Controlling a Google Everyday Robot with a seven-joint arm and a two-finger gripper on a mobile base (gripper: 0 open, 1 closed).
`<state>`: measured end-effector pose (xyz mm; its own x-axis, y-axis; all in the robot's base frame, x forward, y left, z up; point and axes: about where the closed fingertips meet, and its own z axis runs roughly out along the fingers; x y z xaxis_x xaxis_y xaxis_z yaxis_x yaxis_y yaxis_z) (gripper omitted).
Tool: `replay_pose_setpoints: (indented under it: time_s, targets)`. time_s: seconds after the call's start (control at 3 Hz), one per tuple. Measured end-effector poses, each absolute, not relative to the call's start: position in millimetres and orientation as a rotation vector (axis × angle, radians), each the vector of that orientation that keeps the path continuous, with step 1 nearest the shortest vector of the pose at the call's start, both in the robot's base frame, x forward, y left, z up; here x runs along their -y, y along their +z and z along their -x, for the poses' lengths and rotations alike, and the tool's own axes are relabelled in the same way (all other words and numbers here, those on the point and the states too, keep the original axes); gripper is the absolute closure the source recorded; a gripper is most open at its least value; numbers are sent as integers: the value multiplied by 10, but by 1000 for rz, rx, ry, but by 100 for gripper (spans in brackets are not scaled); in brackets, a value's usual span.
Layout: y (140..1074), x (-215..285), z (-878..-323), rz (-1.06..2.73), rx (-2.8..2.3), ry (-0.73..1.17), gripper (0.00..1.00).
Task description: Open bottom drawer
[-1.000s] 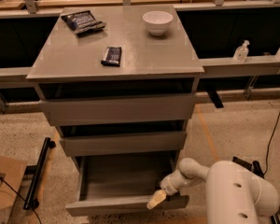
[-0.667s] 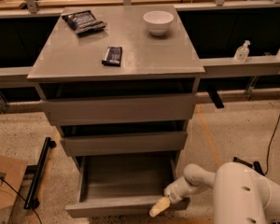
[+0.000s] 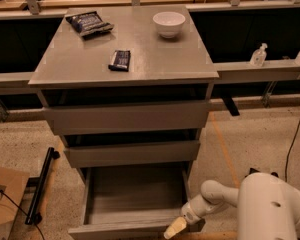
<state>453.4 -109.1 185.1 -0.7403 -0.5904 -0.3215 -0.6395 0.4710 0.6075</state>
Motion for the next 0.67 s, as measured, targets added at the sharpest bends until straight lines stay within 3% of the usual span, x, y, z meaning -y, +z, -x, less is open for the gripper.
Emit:
replay_pose_setpoints:
  time_s: [0.67]
  targets:
    - [2672, 1473, -4450, 1086, -2588, 877, 0]
